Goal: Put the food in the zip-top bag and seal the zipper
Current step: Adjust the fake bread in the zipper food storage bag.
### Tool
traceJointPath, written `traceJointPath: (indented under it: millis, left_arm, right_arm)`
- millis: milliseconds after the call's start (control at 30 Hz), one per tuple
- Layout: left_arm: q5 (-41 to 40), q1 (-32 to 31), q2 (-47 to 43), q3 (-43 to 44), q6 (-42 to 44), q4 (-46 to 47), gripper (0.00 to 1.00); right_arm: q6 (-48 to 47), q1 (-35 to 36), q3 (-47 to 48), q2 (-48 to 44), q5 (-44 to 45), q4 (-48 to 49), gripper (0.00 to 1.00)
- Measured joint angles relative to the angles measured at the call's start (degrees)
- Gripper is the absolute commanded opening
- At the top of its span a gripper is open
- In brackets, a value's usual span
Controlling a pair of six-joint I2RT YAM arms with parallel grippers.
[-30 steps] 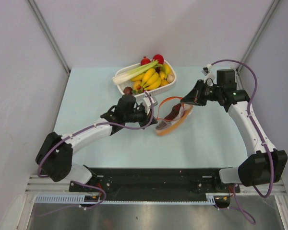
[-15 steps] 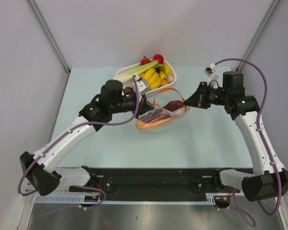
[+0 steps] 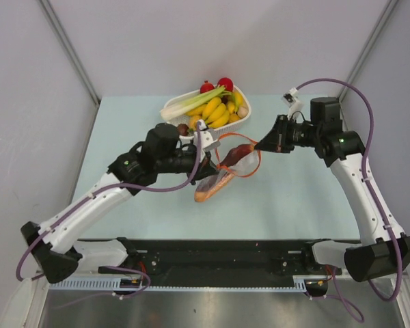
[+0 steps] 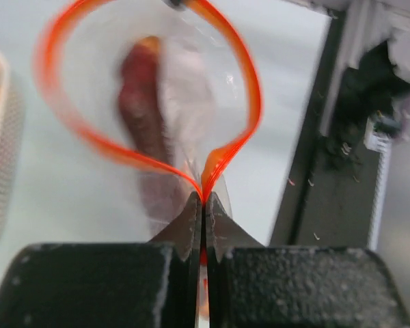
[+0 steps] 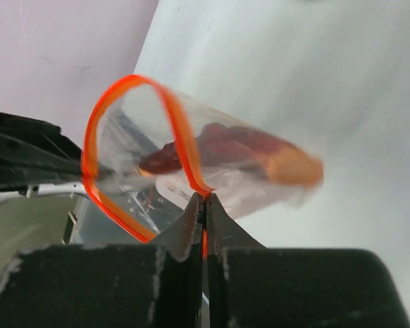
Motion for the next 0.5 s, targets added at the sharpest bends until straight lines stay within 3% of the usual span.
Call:
traceJointPath:
  millis: [100,200,300,333,500]
  left_arm:
    - [3.4,-0.3,1.5,0.7,-0.5,-2.3,0.00]
    - [2.1,2.3,0.5,-7.7,-0.6,-1.4,0.00]
    - [1.7,3.6,0.2,-11.4,0.4,-2.5,0.24]
    - [1.7,4.0,-0.3,-12.5,1.1,-2.2,0.39]
    - [2.6,6.1,-4.0,-14.3,2.8,-0.1,0.52]
  right_arm:
    - [-0.4,2.8,0.2,0.4,0.0,0.2,0.00]
    - [-0.6,3.6,0.2,1.3,-0.2,0.4,0.00]
    - [-0.8,3.8,0.2,2.3,0.2,0.1,0.00]
    - [-0.8,3.9,0.2,2.6,0.6,0.1,0.00]
    - [-0.4,5.1,0.2,4.0,1.5,0.0,0.00]
